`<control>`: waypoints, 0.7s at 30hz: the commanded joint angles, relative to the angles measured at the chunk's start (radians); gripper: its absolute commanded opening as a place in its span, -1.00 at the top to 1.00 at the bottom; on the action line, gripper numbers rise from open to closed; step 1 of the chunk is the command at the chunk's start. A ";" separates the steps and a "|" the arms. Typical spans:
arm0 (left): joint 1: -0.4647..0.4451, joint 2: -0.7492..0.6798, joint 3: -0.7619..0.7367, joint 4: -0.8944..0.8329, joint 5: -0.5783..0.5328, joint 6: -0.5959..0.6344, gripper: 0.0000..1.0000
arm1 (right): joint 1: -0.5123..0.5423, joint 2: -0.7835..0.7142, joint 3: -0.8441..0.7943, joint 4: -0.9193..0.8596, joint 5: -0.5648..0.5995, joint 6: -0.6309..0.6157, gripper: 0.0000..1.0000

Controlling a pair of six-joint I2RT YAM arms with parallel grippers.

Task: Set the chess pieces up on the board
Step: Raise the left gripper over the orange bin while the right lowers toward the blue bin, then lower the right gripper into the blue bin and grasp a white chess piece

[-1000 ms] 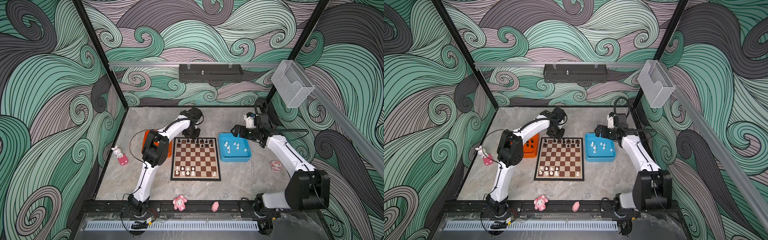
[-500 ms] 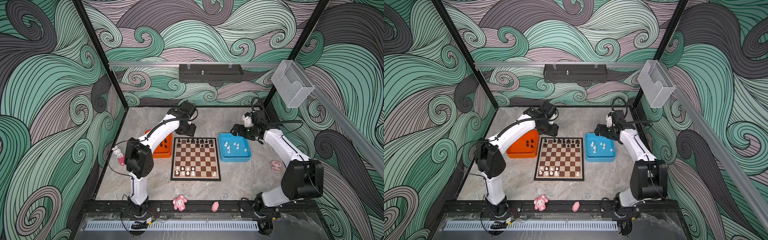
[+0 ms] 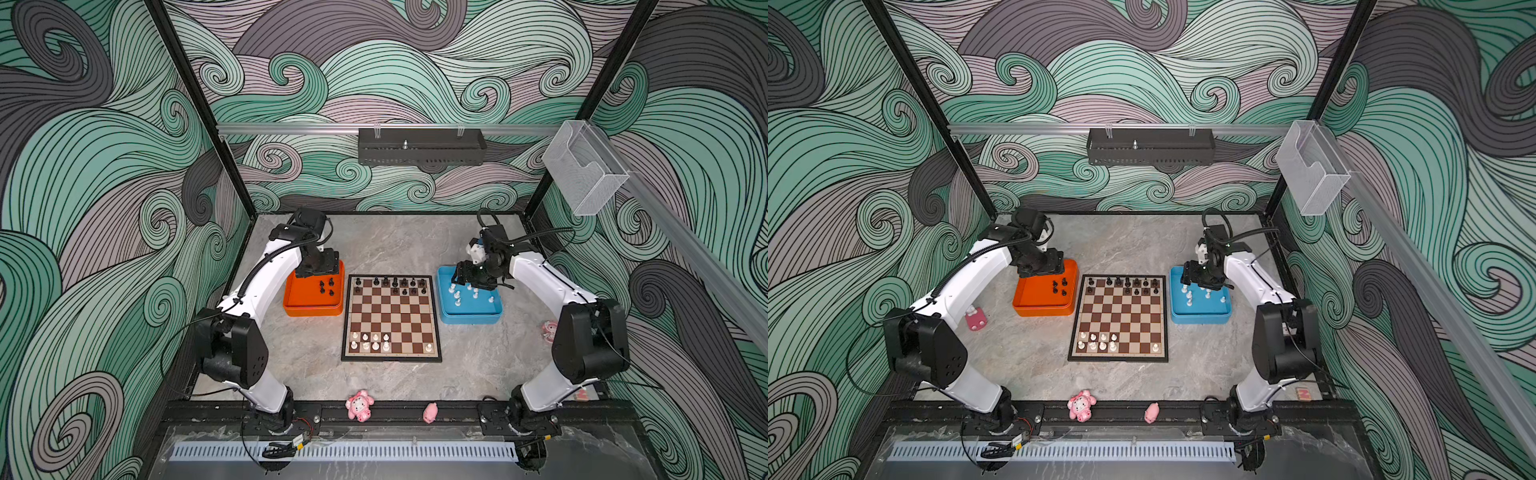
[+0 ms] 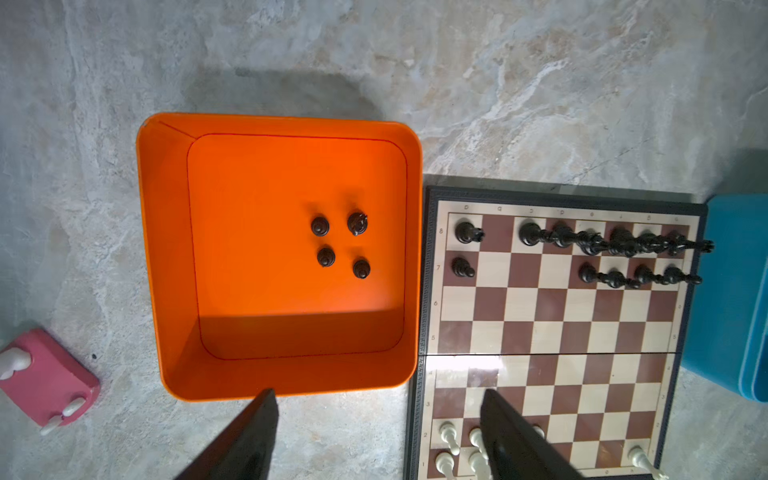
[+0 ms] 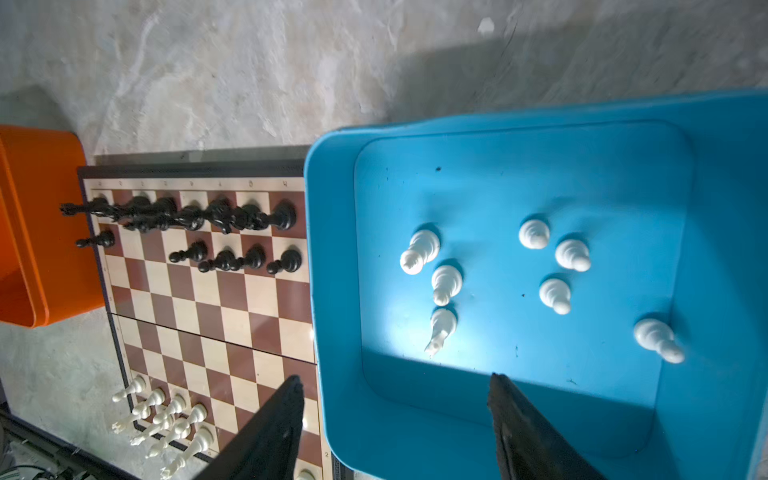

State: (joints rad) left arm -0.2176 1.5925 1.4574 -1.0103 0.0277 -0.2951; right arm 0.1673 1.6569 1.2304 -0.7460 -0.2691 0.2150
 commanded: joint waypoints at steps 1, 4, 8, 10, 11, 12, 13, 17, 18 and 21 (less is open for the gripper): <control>0.020 -0.029 -0.014 -0.002 0.043 0.012 -0.58 | 0.010 0.030 0.010 -0.017 0.013 0.006 -0.38; 0.025 -0.032 -0.021 0.003 0.049 0.009 -0.58 | 0.013 0.030 -0.004 0.011 0.025 0.007 -0.33; 0.026 -0.023 -0.019 0.013 0.065 0.001 -0.58 | 0.015 0.039 -0.003 0.015 0.070 0.000 -0.22; 0.026 -0.016 -0.019 0.021 0.077 -0.006 -0.58 | 0.018 0.047 -0.002 0.014 0.086 -0.010 -0.12; 0.026 -0.013 -0.019 0.021 0.081 -0.007 -0.58 | 0.021 0.050 -0.002 0.015 0.095 -0.016 -0.07; 0.026 -0.010 -0.017 0.021 0.084 -0.010 -0.58 | 0.024 0.052 -0.004 0.014 0.105 -0.023 -0.01; 0.026 -0.009 -0.016 0.023 0.085 -0.012 -0.58 | 0.026 0.055 -0.006 0.014 0.112 -0.029 0.05; 0.026 -0.003 -0.017 0.027 0.086 -0.013 -0.58 | 0.031 0.068 -0.014 0.023 0.128 -0.044 0.19; 0.026 -0.002 -0.017 0.027 0.085 -0.015 -0.58 | 0.035 0.072 -0.014 0.024 0.125 -0.046 0.23; 0.026 0.003 -0.018 0.027 0.084 -0.016 -0.58 | 0.039 0.087 -0.021 0.037 0.120 -0.052 0.30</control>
State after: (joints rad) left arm -0.1974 1.5909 1.4303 -0.9821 0.1009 -0.3000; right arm 0.1989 1.7199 1.2263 -0.7189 -0.1696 0.1810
